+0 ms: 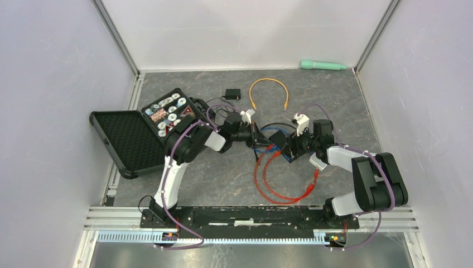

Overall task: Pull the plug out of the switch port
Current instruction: Pull the connector from the switch port.

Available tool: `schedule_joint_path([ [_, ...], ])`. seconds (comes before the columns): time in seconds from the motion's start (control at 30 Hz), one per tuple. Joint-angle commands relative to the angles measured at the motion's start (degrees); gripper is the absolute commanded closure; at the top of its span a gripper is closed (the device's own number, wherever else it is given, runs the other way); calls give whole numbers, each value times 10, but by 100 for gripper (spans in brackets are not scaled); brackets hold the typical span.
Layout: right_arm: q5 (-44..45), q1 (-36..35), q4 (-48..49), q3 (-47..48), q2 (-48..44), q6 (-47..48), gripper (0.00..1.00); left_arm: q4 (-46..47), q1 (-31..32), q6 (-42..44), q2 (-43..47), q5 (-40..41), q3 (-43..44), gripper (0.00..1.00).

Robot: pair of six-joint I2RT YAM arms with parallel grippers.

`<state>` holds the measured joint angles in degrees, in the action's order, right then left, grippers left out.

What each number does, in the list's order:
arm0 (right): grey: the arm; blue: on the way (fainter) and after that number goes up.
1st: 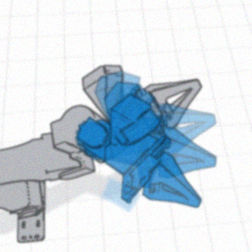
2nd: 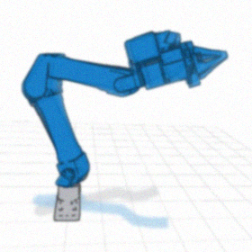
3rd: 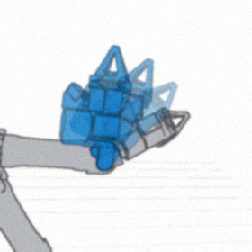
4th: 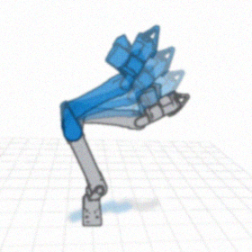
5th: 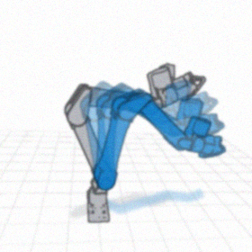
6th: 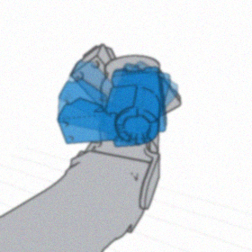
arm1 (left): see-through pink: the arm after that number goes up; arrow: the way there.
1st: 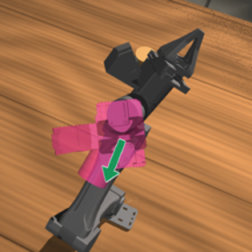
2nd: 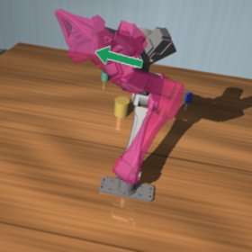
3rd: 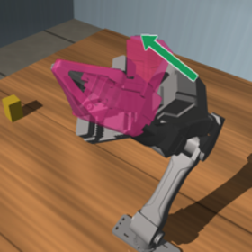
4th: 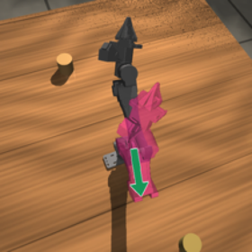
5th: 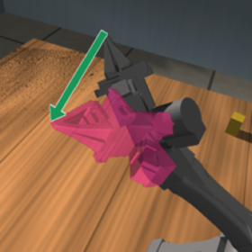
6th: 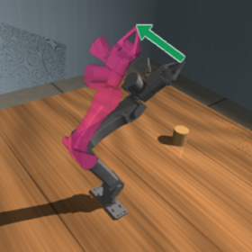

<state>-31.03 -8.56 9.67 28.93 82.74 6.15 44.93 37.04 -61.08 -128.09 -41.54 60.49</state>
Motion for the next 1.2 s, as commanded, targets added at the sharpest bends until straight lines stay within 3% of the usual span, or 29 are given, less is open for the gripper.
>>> schedule_joint_path([
  [0.0,46,7,71,3,3,-61,93,4,45,-28,14,-40,-14,98],
  [0.27,39,7,21,24,-12,58,94,-47,29,11,18,-56,-1,98],
  [0.43,50,8,21,31,-24,86,94,-95,15,48,24,-59,8,98],
  [0.77,59,9,93,6,3,-78,94,-13,32,-20,21,-30,-11,98],
  [0.93,70,7,104,6,9,-100,95,3,55,-37,15,-26,-15,98],
  [1.03,68,7,92,13,8,-69,95,2,55,-36,16,-30,-15,98],
  [1.17,46,11,46,34,5,40,95,-33,38,-5,26,-41,-9,98],
])
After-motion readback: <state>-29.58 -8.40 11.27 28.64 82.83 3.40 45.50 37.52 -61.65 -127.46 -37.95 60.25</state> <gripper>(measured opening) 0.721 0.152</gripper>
